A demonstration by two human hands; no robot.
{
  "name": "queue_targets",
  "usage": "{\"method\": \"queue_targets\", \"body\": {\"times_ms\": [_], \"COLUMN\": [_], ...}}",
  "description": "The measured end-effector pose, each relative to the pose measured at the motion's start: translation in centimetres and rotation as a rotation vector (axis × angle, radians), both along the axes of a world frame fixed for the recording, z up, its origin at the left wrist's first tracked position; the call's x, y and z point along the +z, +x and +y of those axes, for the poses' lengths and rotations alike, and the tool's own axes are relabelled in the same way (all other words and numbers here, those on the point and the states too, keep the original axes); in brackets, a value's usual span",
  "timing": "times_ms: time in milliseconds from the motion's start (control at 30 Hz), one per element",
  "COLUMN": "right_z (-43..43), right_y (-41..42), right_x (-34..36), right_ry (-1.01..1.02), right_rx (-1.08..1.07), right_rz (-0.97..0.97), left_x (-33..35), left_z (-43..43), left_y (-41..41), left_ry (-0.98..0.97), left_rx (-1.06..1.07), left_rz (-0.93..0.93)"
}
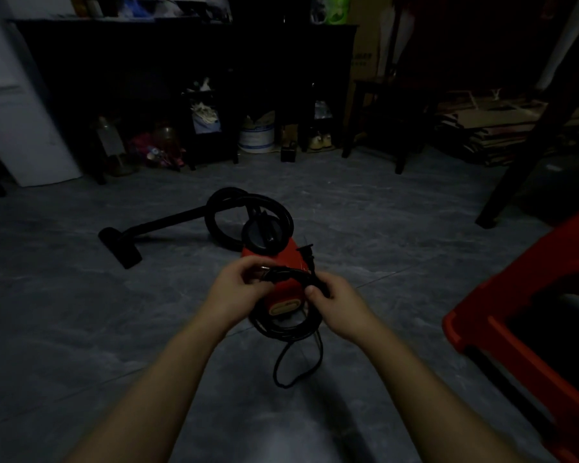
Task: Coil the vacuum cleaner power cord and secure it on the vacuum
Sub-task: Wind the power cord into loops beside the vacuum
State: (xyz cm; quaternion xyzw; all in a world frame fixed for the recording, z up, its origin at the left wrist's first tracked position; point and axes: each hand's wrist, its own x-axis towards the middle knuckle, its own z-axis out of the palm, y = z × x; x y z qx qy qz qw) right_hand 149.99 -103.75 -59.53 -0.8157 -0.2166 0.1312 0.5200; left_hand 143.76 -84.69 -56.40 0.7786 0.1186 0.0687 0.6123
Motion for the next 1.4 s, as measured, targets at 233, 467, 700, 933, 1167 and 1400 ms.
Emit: {"method": "queue_targets", "body": {"times_ms": [233, 467, 700, 933, 1167, 1400], "right_z": [-0.9, -1.5, -1.6, -1.8, -2.5, -3.1], "right_y": [0.4, -0.3, -0.5, -0.5, -0.2, -0.1], "right_x": [0.5, 2.3, 2.8, 3.5, 3.2, 2.1], "right_ry": [0.138, 0.245, 0.181, 0.253, 0.142, -0.041], "right_rx": [-0.080, -0.013, 0.022, -0.036, -0.031, 0.091], "right_rz": [0.071, 0.075, 0.059, -0.002, -0.034, -0.009], "left_x": [-0.7, -0.4, 0.1, 0.5, 0.1, 0.7], "left_z": [-0.7, -0.6, -1.3, -1.9, -2.0, -2.0], "left_y": [-0.5, -0.5, -0.8, -0.9, -0.7, -1.1], "left_ry": [0.202, 0.121, 0.234, 0.064, 0.393, 0.917], "left_rx": [-0.047, 0.015, -0.102, -0.016, 0.078, -0.153], "left_rz": [-0.038, -0.033, -0.038, -0.066, -0.102, -0.387]}}
